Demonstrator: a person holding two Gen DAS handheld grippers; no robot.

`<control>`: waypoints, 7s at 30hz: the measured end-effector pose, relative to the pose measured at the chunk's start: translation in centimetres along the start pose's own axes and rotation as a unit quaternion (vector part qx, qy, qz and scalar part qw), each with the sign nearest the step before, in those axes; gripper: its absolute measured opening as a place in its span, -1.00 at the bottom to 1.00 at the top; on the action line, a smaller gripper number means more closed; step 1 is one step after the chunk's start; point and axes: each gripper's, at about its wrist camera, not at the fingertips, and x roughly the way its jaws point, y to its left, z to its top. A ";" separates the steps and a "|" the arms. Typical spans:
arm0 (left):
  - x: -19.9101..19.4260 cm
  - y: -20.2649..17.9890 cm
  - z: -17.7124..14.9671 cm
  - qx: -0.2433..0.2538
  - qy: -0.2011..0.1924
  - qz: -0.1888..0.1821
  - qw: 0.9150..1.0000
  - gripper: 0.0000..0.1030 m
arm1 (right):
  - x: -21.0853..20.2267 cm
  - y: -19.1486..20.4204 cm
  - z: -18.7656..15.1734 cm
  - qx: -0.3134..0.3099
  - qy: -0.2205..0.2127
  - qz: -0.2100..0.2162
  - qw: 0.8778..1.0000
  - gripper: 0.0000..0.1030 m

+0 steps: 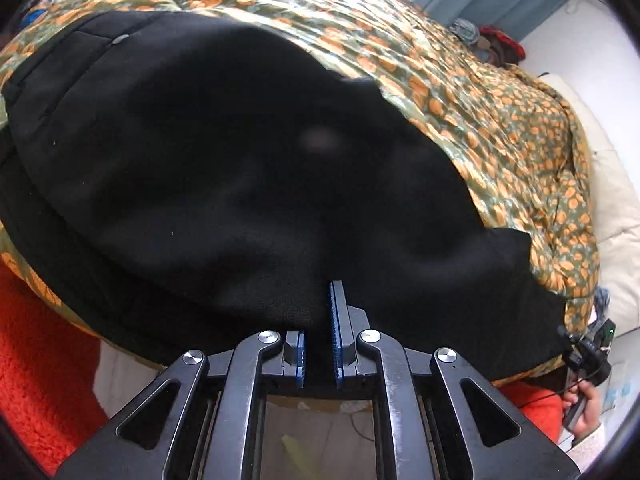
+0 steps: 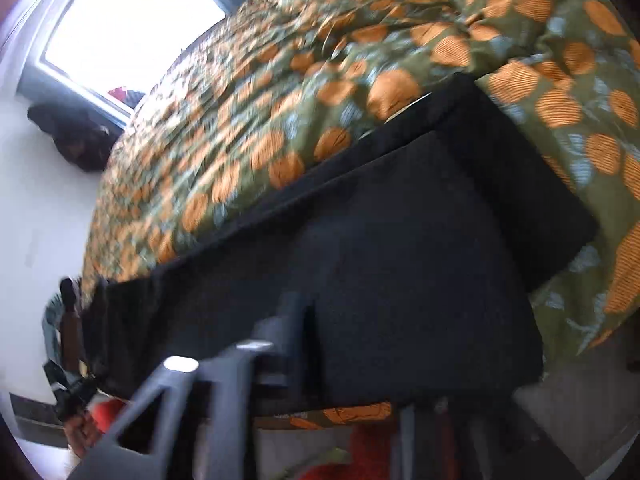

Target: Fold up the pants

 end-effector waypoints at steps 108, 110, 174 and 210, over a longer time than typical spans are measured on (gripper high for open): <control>2.5 -24.2 -6.3 0.317 0.037 -0.012 0.948 0.76 | -12.4 3.8 1.4 0.014 -0.174 0.074 0.982 -0.80; 0.6 -21.2 -4.0 0.280 0.025 -0.008 0.960 0.76 | -14.5 9.0 1.6 -0.041 -0.186 0.100 0.977 -0.80; 1.0 -8.3 -2.5 0.172 0.042 0.039 0.983 0.13 | 1.2 22.9 -17.4 -0.267 -0.139 -0.003 0.954 0.80; 2.6 -10.1 -0.8 0.215 0.020 0.040 0.976 -0.53 | 11.5 19.0 -0.7 -0.146 0.064 0.015 0.987 -0.31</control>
